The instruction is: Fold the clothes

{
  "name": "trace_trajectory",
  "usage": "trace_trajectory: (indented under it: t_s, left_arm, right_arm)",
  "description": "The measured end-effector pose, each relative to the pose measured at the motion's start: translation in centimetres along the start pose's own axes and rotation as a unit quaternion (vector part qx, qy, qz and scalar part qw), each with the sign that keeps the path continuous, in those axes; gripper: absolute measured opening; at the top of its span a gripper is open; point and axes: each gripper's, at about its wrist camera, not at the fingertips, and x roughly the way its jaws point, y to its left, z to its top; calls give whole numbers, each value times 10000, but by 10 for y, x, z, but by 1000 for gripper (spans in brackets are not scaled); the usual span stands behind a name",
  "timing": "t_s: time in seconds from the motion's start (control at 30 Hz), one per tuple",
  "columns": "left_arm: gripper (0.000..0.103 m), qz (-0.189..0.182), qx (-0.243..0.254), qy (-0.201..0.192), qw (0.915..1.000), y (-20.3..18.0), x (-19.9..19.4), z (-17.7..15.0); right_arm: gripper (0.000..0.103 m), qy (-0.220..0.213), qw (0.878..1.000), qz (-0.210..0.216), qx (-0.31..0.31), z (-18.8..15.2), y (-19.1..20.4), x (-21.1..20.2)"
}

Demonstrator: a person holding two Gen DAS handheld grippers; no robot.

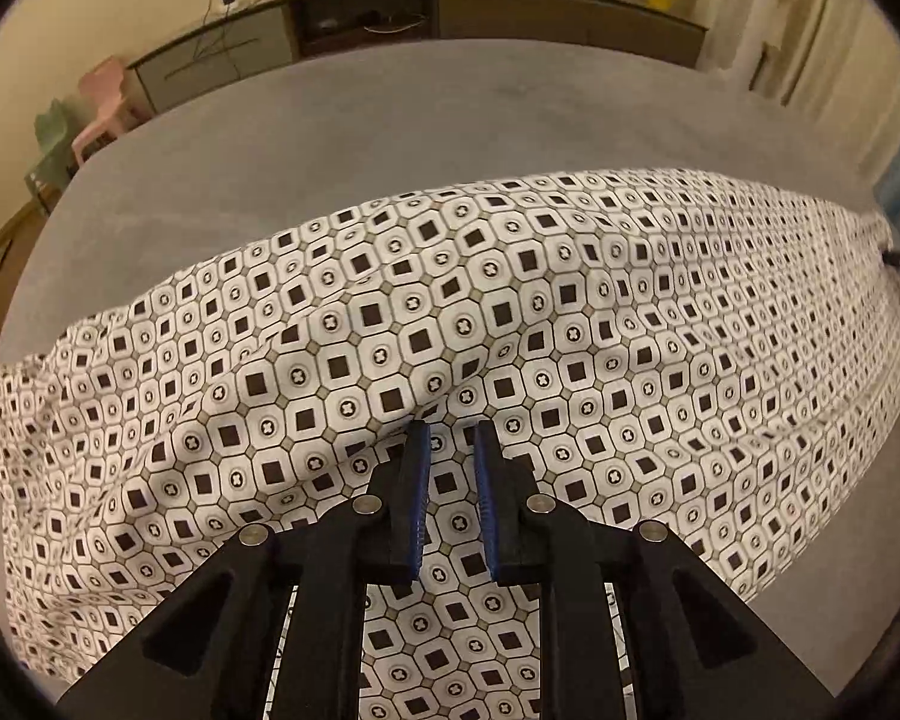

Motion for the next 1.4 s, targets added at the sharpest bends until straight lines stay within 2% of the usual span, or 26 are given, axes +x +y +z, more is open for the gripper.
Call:
trace_trajectory:
  t_s: [0.07,0.13,0.2,0.3,0.37,0.4,0.47,0.57,0.63,0.7,0.77,0.83,0.9,1.0,1.1,1.2,1.27,1.33,1.4]
  left_arm:
    - [17,-26,-209,57,9998,5,-2,4]
    - [17,76,-376,-238,9990,24,-19,-2]
    - [17,491,-680,-354,9958,63,-33,-12]
    - [17,1035,-1523,-217,9827,148,-33,-27]
    - [15,1248,-2032,-235,9709,202,-27,-34]
    - [15,1224,-2178,-243,9680,221,-21,-35]
    - [15,1207,-2319,-146,9651,249,-5,-31]
    - [8,1433,-2247,-150,9637,257,8,-16]
    - [5,1494,-2281,-133,9620,261,16,-6]
    - [5,1490,-2197,-171,9640,252,12,1]
    - [8,1498,-2024,-228,9675,235,0,6]
    - [12,1305,-1758,-368,9750,219,-20,9]
    - [13,1348,-1822,-281,9736,228,-13,13]
    - [17,1412,-1918,-150,9711,240,-1,19]
    - [17,1526,-2082,-90,9661,247,-5,25]
    - [17,1371,-1833,-346,9728,225,-31,23]
    - [17,1108,-1684,-391,9787,207,-37,21]
    - [17,1000,-1466,-199,9839,198,-27,22]
    - [19,1151,-1232,168,9855,189,-6,19]
  right_arm:
    - [29,-25,9999,85,116,-4,-7,-7]
    - [29,-80,9992,398,55,-11,3,-22]
    - [30,-134,9974,711,-7,-18,12,-38]
    - [32,-216,9928,1178,-99,-28,27,-62]
    - [32,29,9935,1094,-317,-36,41,-56]
    - [32,172,9936,1025,-435,-39,48,-52]
    - [33,189,9948,926,-382,-40,36,-50]
    - [34,167,9968,739,-260,-40,16,-49]
    - [38,184,9974,685,-130,-61,-29,-48]
    - [38,187,9974,697,-47,-82,-66,-46]
    - [38,130,9975,689,16,-91,-75,-56]
    - [38,-153,9974,700,87,-82,-65,-75]
    - [38,-315,9970,682,190,-72,-63,-84]
    - [39,-65,9968,642,467,-63,-89,-63]
    - [38,-100,9960,729,508,-63,-104,-66]
    - [38,-362,9937,680,808,-63,-135,-83]
    - [38,-487,9914,699,989,-61,-157,-92]
    - [38,-360,9897,793,1139,-75,-167,-99]
    - [38,-204,9920,750,998,-87,-162,-97]
